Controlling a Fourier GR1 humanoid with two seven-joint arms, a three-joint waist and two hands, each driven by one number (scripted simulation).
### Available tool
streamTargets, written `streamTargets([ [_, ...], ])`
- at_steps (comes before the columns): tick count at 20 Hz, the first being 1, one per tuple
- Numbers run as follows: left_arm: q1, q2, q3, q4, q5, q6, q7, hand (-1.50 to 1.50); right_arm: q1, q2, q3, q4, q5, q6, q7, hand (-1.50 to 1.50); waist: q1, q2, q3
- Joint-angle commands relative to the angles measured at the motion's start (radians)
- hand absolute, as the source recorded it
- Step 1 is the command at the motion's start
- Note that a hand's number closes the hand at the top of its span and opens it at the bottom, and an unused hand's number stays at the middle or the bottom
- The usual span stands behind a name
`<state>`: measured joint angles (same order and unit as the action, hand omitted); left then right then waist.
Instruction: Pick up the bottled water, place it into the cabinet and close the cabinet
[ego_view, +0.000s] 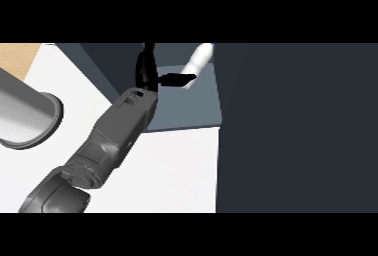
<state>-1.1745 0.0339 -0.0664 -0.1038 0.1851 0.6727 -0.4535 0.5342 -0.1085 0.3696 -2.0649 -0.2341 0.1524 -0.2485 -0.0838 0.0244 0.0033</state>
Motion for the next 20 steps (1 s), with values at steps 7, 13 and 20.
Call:
streamTargets([
  [7, 0.076, 0.058, 0.081, -0.098, 0.065, -0.228, -0.191, -1.50, -0.020, 0.008, -0.010, -0.026, 0.006, -0.028, 0.016, -1.50, 0.042, -0.006, -0.005],
  [13, 0.129, 0.020, 0.111, -0.155, 0.095, -0.341, -0.265, -1.50, 0.068, -0.010, -0.006, -0.018, 0.027, -0.017, -0.057, -1.50, 0.060, -0.019, -0.004],
  [20, 0.179, 0.005, 0.100, -0.248, 0.128, -0.430, -0.268, -1.50, 0.021, 0.013, 0.005, -0.046, 0.007, -0.061, 0.032, -1.50, 0.086, -0.026, -0.004],
])
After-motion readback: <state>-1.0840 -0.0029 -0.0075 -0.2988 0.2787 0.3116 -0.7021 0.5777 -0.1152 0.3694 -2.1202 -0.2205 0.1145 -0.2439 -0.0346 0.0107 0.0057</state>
